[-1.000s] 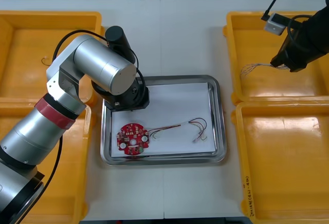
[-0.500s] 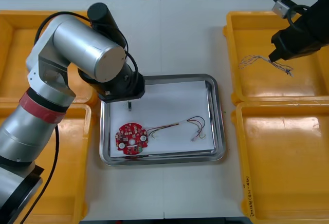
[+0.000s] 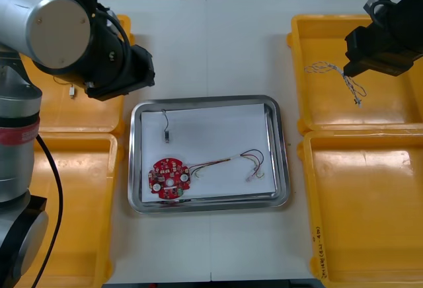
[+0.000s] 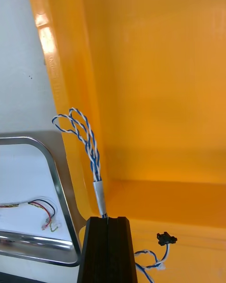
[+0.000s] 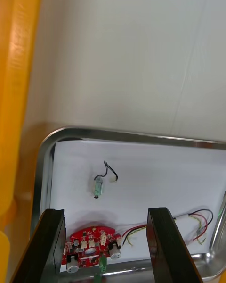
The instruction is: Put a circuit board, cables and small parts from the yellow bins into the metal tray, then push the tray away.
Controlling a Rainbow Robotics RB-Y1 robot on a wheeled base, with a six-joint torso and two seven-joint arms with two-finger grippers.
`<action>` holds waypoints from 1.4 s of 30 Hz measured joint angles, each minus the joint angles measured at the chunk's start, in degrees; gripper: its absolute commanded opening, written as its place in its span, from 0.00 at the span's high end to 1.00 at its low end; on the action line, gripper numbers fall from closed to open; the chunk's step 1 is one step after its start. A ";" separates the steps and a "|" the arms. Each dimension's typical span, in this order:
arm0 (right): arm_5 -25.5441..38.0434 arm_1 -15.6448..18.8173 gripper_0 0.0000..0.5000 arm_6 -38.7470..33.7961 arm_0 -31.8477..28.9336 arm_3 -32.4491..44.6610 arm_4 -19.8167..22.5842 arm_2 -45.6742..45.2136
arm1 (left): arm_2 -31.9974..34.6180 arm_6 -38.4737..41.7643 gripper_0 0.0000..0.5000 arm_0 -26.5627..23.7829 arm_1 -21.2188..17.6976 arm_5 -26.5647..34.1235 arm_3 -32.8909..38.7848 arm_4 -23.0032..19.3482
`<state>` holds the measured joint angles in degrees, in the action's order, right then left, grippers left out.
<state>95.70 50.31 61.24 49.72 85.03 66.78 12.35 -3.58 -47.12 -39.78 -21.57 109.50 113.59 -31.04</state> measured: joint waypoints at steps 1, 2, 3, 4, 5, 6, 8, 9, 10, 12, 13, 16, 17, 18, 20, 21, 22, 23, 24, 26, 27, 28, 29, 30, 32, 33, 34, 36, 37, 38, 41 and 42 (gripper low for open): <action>0.30 -0.01 1.00 -1.27 0.00 0.25 -0.12 0.00 | 1.28 0.00 0.00 0.00 -0.07 0.03 0.00 0.00; 0.62 -0.01 1.00 -2.52 0.00 0.59 -0.29 0.00 | 2.38 0.00 0.00 0.00 -0.19 0.04 0.00 0.02; 0.89 -0.01 1.00 -3.76 0.00 0.93 -0.45 0.00 | 3.40 0.00 0.00 0.00 -0.41 0.04 0.00 0.07; 1.13 -0.01 1.00 -5.03 0.00 1.18 -0.57 0.00 | 4.15 0.00 0.00 0.00 -0.67 0.05 -0.01 0.17; 1.43 -0.02 1.00 -6.73 0.01 1.47 -0.67 0.00 | 4.85 0.00 0.00 0.00 -1.07 0.05 -0.13 0.32; 1.68 -0.02 1.00 -8.37 0.01 1.74 -0.76 0.00 | 5.37 0.00 0.00 0.00 -1.51 0.05 -0.43 0.36; 1.84 -0.02 1.00 -11.63 0.01 2.33 -0.88 0.00 | 6.03 0.00 0.00 -0.03 -2.63 0.05 -1.64 0.44; 1.85 -0.02 1.00 -12.69 0.01 2.55 -0.89 0.00 | 6.14 0.00 0.00 -0.12 -3.27 0.05 -2.63 0.45; 1.87 -0.03 1.00 -13.33 0.01 2.72 -0.91 0.00 | 6.15 0.00 0.00 -0.24 -3.98 0.05 -3.87 0.45; 2.01 -0.05 1.00 -13.34 0.02 2.79 -0.96 0.00 | 6.15 0.00 0.00 -0.68 -5.38 0.05 -6.88 0.45; 2.10 -0.06 1.00 -13.34 0.02 2.80 -1.01 0.00 | 6.15 0.00 0.00 -0.96 -6.02 0.05 -8.40 0.45; 2.21 -0.25 1.00 -13.35 0.04 2.84 -1.08 0.00 | 6.15 0.00 0.00 -1.95 -7.88 -0.19 -13.14 0.45; 2.22 -0.41 1.00 -13.35 0.05 2.90 -1.09 0.00 | 6.15 0.00 0.00 -2.24 -8.43 -0.54 -14.56 0.46; 2.23 -0.61 1.00 -13.41 0.05 3.03 -1.12 0.00 | 6.15 0.00 0.00 -2.58 -8.96 -1.12 -16.06 0.46; 2.25 -1.09 1.00 -14.40 0.06 3.48 -1.30 0.00 | 6.15 0.00 0.00 -3.28 -9.92 -2.24 -18.73 0.49; 2.27 -1.35 1.00 -15.48 0.06 3.99 -1.50 0.00 | 6.15 0.00 0.00 -3.73 -10.36 -2.81 -20.26 0.54; 2.33 -1.59 1.00 -16.87 0.06 4.60 -1.74 0.00 | 6.15 0.00 0.00 -4.22 -10.73 -3.30 -21.83 0.61; 2.43 -1.86 1.00 -18.17 0.08 5.32 -1.92 0.00 | 6.15 0.00 0.00 -4.75 -11.05 -3.91 -23.52 0.69; 2.65 -2.17 1.00 -19.18 0.09 6.14 -2.10 0.00 | 6.15 0.00 0.00 -5.33 -11.33 -4.57 -25.28 0.75; 3.17 -2.92 1.00 -20.76 0.20 7.75 -2.49 0.02 | 6.15 0.00 0.00 -6.59 -11.81 -5.81 -28.88 0.84; 3.42 -3.31 1.00 -21.25 0.29 8.68 -2.75 0.07 | 6.15 0.00 0.00 -7.26 -11.99 -6.54 -30.87 0.87; 3.63 -3.68 1.00 -21.89 0.38 9.58 -2.98 0.17 | 6.15 0.00 0.00 -7.94 -12.11 -7.22 -32.74 0.90; 3.68 -4.02 1.00 -22.56 0.53 10.44 -3.29 0.47 | 6.15 -0.01 0.00 -8.60 -12.21 -7.91 -34.54 0.94; 3.70 -4.30 1.00 -23.56 0.68 11.54 -3.92 0.95 | 6.15 -0.04 0.00 -9.25 -12.24 -8.58 -36.31 1.02; 3.73 -4.84 1.00 -25.37 0.99 13.79 -5.57 2.33 | 6.15 -0.45 0.00 -10.34 -12.25 -9.64 -39.22 1.42; 3.75 -5.09 1.00 -25.75 1.09 14.91 -6.59 3.14 | 6.15 -0.90 0.00 -10.77 -12.25 -10.30 -40.51 1.57; 3.76 -5.33 1.00 -25.76 1.17 16.06 -7.41 4.04 | 6.15 -1.75 0.00 -11.18 -12.25 -11.18 -41.75 1.67; 3.76 -5.78 1.00 -25.76 1.34 17.80 -8.15 5.80 | 6.15 -4.15 0.00 -11.88 -12.25 -12.96 -44.20 1.86; 3.77 -6.03 1.00 -25.76 1.41 18.45 -8.35 6.64 | 6.15 -5.73 0.00 -12.23 -12.25 -13.94 -45.44 1.90; 3.77 -6.33 1.00 -25.76 1.48 19.00 -8.48 7.40 | 6.15 -7.38 0.00 -12.58 -12.25 -14.82 -46.57 1.92; 3.78 -7.44 1.00 -25.76 1.60 20.67 -10.17 9.61 | 6.15 -12.28 0.00 -13.63 -12.25 -16.93 -50.24 2.05; 3.78 -7.90 1.00 -25.76 1.68 21.31 -11.02 10.42 | 6.15 -13.87 0.00 -14.01 -12.26 -17.58 -51.50 2.11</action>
<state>99.47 42.41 35.48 51.40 106.34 55.77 22.77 2.57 -60.99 -53.79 -33.83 91.92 62.09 -28.94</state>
